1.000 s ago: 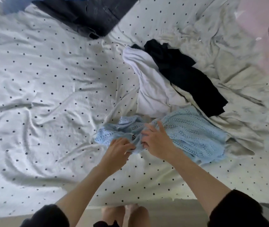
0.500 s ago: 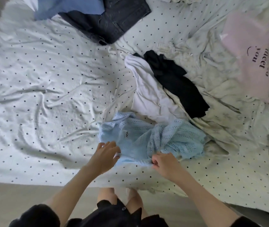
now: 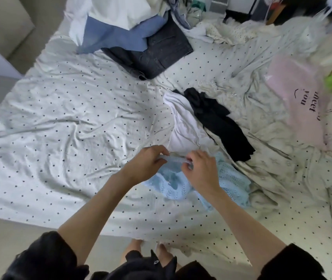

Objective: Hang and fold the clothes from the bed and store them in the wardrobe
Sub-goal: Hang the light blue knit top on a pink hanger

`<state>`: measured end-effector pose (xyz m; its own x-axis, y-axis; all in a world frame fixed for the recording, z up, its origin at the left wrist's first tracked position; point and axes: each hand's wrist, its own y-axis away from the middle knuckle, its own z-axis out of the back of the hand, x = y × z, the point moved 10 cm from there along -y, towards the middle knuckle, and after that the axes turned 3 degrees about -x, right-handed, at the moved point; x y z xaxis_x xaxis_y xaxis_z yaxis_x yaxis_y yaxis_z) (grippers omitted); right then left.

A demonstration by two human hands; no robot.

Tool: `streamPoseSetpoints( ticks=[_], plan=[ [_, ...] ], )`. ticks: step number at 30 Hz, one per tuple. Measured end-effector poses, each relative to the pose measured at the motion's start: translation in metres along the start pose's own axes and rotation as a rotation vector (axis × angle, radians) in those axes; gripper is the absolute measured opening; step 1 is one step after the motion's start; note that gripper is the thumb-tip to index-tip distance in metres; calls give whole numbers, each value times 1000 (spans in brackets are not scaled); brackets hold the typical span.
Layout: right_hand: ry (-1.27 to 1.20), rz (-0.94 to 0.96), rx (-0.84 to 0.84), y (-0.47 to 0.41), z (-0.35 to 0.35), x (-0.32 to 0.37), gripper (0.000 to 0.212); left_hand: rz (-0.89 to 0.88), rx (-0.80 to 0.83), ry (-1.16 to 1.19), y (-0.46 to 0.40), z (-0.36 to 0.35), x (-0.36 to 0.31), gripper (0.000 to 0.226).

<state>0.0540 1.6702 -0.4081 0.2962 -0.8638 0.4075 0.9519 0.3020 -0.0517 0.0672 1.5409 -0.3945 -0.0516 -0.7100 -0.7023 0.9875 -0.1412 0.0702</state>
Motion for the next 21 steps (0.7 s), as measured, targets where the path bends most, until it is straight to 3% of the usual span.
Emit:
streamPoseSetpoints(
  ticks=[4, 7, 10, 16, 21],
  plan=[
    [164, 71, -154, -17, 58, 8, 21, 86, -98, -212, -8, 33, -2, 24],
    [292, 53, -174, -44, 100, 1, 14, 91, -261, -263, -23, 90, -19, 20],
    [404, 36, -247, -74, 155, 4, 21, 25, -480, -253, -33, 165, -51, 17],
    [333, 67, -414, -111, 253, 46, 26, 3, -819, -222, -10, 309, -90, 15],
    [220, 217, -325, -134, 255, 123, 16, 171, -988, -152, 62, 373, -69, 17]
  ],
)
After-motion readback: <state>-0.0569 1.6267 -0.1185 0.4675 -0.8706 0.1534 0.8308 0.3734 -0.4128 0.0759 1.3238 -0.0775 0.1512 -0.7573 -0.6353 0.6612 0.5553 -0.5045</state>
